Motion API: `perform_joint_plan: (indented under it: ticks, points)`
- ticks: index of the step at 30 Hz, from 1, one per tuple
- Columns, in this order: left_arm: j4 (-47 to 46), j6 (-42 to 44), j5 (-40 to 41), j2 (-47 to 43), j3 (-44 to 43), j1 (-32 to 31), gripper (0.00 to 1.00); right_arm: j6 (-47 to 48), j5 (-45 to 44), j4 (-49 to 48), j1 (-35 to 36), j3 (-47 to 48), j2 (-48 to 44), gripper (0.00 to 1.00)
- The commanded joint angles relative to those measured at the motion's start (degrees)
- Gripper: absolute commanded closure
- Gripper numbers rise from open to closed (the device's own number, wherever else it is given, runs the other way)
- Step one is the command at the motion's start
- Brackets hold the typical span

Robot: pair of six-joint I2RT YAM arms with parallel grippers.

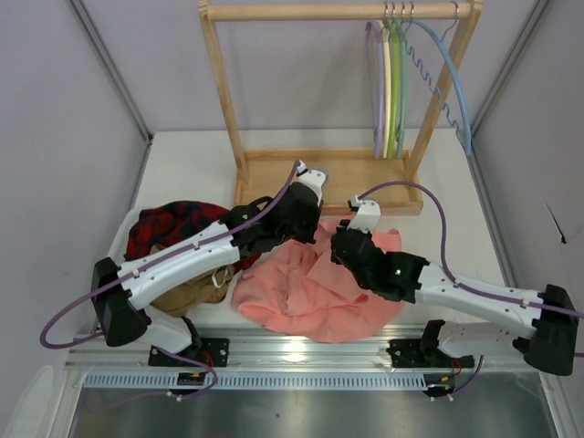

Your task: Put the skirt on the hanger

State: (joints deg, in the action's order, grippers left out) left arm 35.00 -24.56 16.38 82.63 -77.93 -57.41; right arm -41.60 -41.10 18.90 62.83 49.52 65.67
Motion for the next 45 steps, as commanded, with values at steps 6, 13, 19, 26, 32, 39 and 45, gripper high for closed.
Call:
perform_joint_plan:
  ticks: [6,13,19,26,32,39,45]
  points:
    - [-4.59,6.44,-0.30,-5.55,2.61,1.60,1.00,3.36,2.77,5.26,-1.91,-4.95,-20.39,0.90]
    - [-6.70,9.88,-5.48,-5.90,1.65,1.42,1.00,9.26,29.64,4.13,-13.59,-14.17,-35.33,0.79]
    - [-1.35,12.77,-2.06,-6.34,-1.87,1.42,1.00,9.08,41.81,9.05,-21.34,-17.35,-39.48,0.74]
    - [0.77,16.21,-5.21,-8.10,-1.88,1.33,1.00,9.96,41.10,9.06,-23.01,-16.91,-34.13,0.94]
    - [1.29,12.71,-6.89,-5.64,-2.40,0.54,1.00,10.66,44.00,6.77,-22.49,-11.74,-29.63,0.72]
    - [-0.02,7.25,-5.13,-3.44,-3.54,0.54,1.00,12.43,27.97,5.55,-8.97,-3.91,-26.22,0.23]
    - [-0.90,2.41,-3.29,-2.74,-4.16,0.54,1.00,5.66,10.62,0.63,5.35,-3.47,-13.65,0.04]
